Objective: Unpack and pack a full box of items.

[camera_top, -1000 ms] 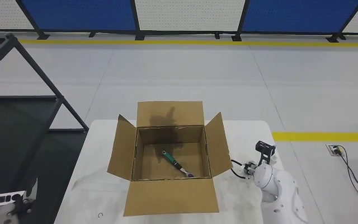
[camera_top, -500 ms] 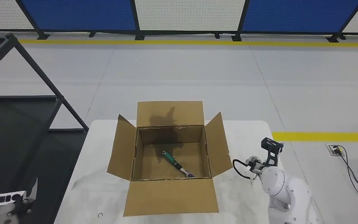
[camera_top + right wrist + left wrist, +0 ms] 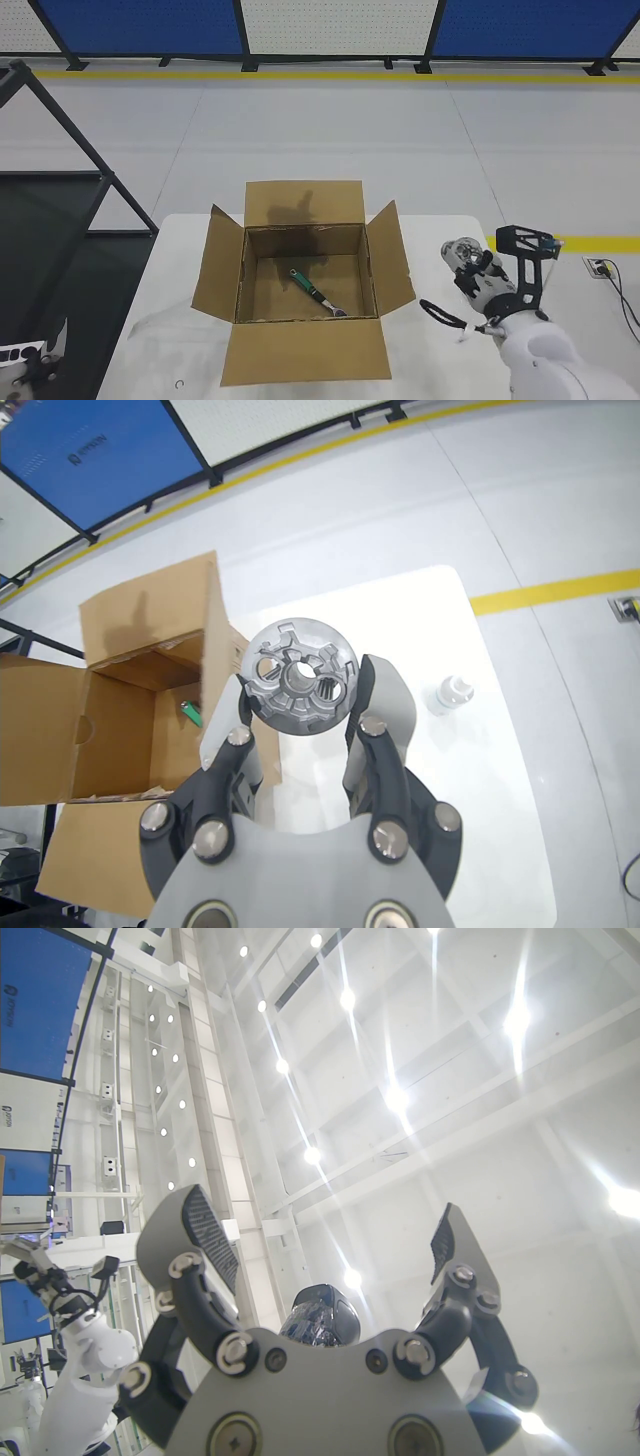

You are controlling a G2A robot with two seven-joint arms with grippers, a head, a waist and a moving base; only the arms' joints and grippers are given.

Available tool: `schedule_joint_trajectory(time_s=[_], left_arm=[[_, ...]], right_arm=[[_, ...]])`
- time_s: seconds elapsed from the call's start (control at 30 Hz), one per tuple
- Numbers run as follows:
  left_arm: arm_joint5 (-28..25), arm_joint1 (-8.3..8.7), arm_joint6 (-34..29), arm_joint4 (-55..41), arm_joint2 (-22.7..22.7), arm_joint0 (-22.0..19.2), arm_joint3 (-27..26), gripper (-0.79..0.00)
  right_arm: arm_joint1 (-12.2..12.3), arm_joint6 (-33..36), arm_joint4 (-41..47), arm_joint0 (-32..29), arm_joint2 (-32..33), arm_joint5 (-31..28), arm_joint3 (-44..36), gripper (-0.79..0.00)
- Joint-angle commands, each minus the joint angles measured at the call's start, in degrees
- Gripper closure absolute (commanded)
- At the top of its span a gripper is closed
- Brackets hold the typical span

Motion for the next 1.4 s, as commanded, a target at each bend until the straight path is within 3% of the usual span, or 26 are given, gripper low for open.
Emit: schedule_joint_trajectory(time_s=[0.0, 0.13, 0.33, 0.83, 1.1, 1.37], left_arm=[[0.0, 0.0, 0.0, 0.0, 0.0, 0.0, 0.0, -0.785], [0.0, 0.0, 0.0, 0.0, 0.0, 0.0, 0.0, -0.785], [0.0, 0.0, 0.0, 0.0, 0.0, 0.0, 0.0, -0.785], [0.11, 0.0, 0.93, 0.25, 0.07, -0.18, 0.08, -0.785], [0.8, -0.18, 3.16, 2.78, 0.56, -1.58, -0.27, -0.785], [0.55, -0.63, 3.59, 1.9, -0.06, -1.39, -0.18, -0.785]], right_arm=[[-0.01, -0.19, 0.94, 1.44, -2.87, -1.43, -0.72, 0.0], [-0.14, 0.6, -1.05, 5.34, -10.49, -2.73, -0.56, 0.0], [-1.01, 2.53, -3.43, 12.17, -21.74, -1.51, 6.2, 0.0], [-1.14, 2.88, -3.13, 12.62, -22.71, -1.23, 8.28, 0.0], [-2.92, 2.04, 4.45, 22.0, -28.65, -0.92, 29.46, 0.0], [-5.19, -0.79, 4.03, 30.28, -33.85, 4.23, 50.66, 0.0]])
